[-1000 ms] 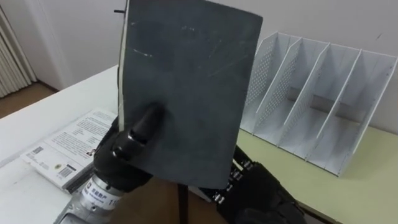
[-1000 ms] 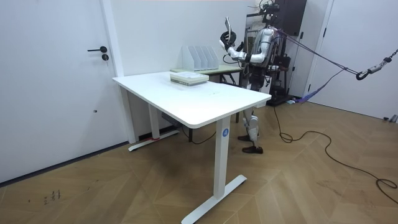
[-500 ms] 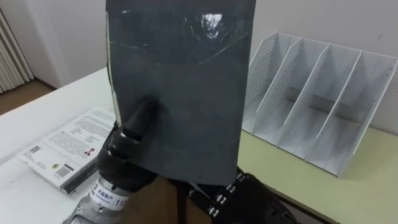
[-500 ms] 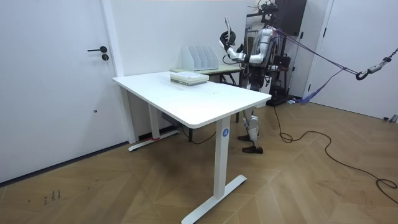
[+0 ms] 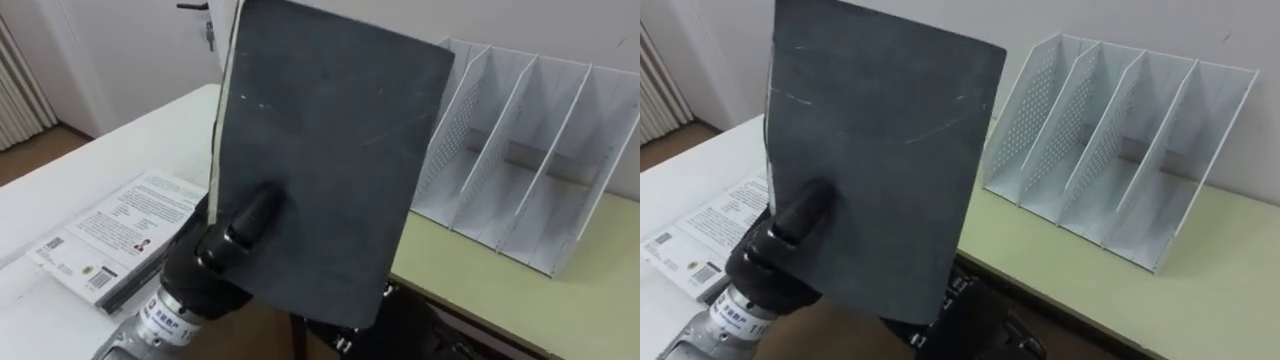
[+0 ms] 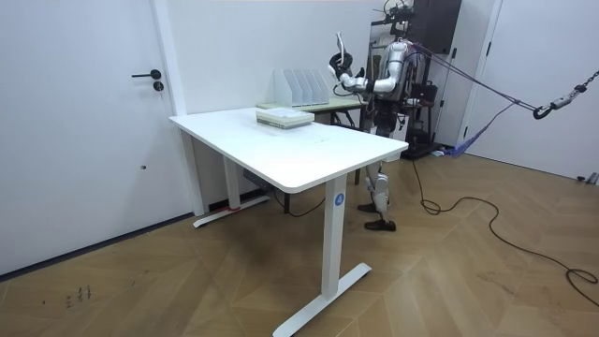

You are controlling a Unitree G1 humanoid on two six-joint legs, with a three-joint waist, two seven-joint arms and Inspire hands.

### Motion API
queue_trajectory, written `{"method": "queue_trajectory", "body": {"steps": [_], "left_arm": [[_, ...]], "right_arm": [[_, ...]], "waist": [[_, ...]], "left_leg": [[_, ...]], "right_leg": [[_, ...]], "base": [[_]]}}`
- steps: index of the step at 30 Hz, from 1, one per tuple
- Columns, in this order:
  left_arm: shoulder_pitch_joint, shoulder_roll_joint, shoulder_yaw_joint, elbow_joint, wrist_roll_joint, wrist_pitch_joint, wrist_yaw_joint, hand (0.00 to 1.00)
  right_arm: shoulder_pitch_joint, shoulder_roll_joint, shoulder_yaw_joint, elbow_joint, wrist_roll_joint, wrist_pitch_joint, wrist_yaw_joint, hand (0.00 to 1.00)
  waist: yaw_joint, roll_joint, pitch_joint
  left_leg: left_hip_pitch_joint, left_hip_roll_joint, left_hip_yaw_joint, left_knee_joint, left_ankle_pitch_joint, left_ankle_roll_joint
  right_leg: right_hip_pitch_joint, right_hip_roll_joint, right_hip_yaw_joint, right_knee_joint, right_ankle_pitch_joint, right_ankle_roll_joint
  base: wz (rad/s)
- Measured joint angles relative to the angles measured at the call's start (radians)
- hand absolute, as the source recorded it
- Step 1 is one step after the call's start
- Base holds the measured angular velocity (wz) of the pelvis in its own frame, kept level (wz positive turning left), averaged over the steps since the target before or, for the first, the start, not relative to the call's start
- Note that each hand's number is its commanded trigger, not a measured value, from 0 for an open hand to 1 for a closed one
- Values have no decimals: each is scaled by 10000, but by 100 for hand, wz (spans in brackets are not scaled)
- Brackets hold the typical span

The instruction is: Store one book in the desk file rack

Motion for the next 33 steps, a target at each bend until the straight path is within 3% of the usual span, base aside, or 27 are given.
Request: {"method": "queue_trajectory", "body": {"steps": [3,5,7,10,15,21,26,31,32,33], "left_arm": [[71,355,0,4,188,120,-64,100],[145,650,2,4,743,152,-122,100],[201,769,2,4,933,232,-147,100],[298,791,35,19,1271,293,-223,100],[493,797,98,330,1935,404,-691,100],[538,827,28,701,1930,518,-1040,100],[798,1332,-355,885,1911,581,-1228,100],[904,1620,-568,1040,1848,717,-1316,100],[905,1663,-611,1102,1848,720,-1380,100],[905,1686,-627,1146,1848,722,-1439,100]], "right_arm": [[-1,-250,-11,-39,44,7,5,0],[31,-377,-30,-35,36,220,-10,0],[35,-531,-29,-36,33,378,-34,0],[50,-663,-55,-32,27,569,-76,0],[118,-963,-122,-28,-119,1051,-153,0],[130,-1263,-74,-29,-125,1203,-213,0],[311,-1788,252,-29,-125,1209,-290,0],[314,-2150,448,-29,-124,1301,-342,0],[322,-2202,486,-29,-124,1301,-343,65],[334,-2216,508,-29,-124,1301,-346,78]], "waist": [[112,87,-52],[130,127,-76],[158,134,-70],[169,106,-43],[168,240,-29],[224,174,-17],[245,139,-32],[247,98,-18],[242,90,-24],[243,83,-28]], "left_leg": [[70,-4,4,10,1,-1],[104,-13,-5,24,1,0],[96,-24,-10,59,2,0],[82,-42,-29,81,0,1],[81,-39,-35,87,-5,-2],[-93,-27,-12,156,-3,-26],[-103,-30,-44,178,-1,-29],[-178,-31,-48,205,-2,-29],[-204,-27,-48,252,-3,-30],[-224,-23,-48,275,-3,-30]], "right_leg": [[54,4,33,6,-6,-1],[88,-15,22,27,-22,9],[84,-36,9,71,-33,20],[51,-59,1,178,-113,22],[-13,-70,-41,364,-198,-31],[-226,-73,-69,503,-264,-82],[-258,-71,-29,488,-263,-80],[-271,-71,-13,493,-271,-72],[-271,-71,-13,493,-269,-71],[-274,-69,-16,493,-268,-72]], "base": [[-3],[0],[2],[0],[0],[0],[0],[0],[0],[5]]}}
